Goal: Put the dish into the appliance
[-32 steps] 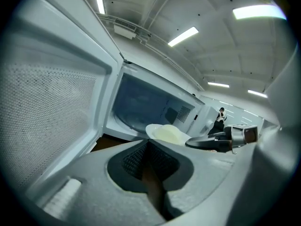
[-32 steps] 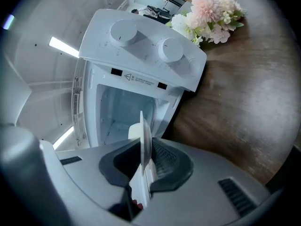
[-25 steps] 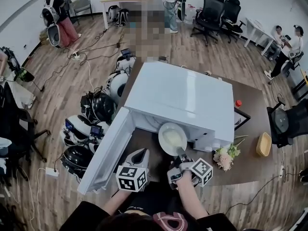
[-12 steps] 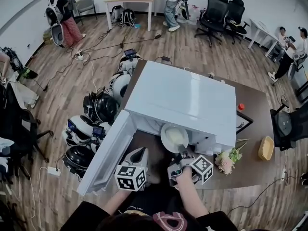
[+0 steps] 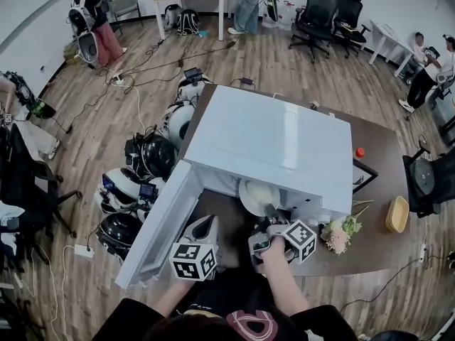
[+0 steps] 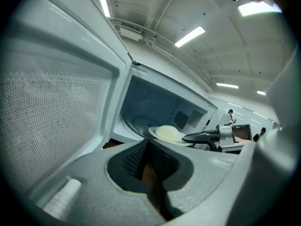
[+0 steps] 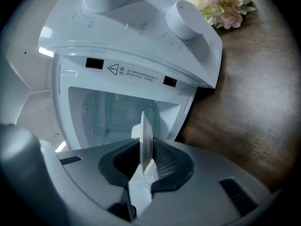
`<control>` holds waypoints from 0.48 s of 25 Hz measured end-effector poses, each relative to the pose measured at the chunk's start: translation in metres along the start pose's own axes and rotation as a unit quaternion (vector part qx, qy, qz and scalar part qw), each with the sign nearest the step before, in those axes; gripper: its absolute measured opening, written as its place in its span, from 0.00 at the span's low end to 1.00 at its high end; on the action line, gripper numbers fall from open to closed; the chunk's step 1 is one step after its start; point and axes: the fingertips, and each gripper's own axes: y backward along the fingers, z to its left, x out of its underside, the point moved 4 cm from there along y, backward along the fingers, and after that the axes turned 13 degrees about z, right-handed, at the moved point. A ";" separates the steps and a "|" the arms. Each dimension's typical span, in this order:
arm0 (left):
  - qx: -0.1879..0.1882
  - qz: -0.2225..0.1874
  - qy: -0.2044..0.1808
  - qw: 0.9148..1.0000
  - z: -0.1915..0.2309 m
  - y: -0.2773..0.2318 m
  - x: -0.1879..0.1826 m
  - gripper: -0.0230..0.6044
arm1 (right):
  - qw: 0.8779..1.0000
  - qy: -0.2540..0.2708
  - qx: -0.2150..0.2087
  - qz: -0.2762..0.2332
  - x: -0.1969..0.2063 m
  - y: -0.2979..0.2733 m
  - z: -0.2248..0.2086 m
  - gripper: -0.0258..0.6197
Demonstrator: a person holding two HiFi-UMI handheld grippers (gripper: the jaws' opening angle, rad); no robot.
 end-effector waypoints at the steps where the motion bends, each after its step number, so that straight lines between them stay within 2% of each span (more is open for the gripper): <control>1: -0.001 0.001 0.001 1.000 0.001 0.000 0.000 0.05 | 1.000 0.004 0.002 0.000 -0.001 -0.001 0.000 0.15; 8: -0.003 0.003 0.003 1.000 0.003 0.000 -0.001 0.05 | 0.999 0.033 0.017 -0.005 -0.003 -0.010 0.000 0.14; 12: -0.007 0.002 -0.001 1.000 0.003 0.001 0.000 0.05 | 1.000 0.016 0.004 -0.010 -0.006 -0.016 -0.002 0.14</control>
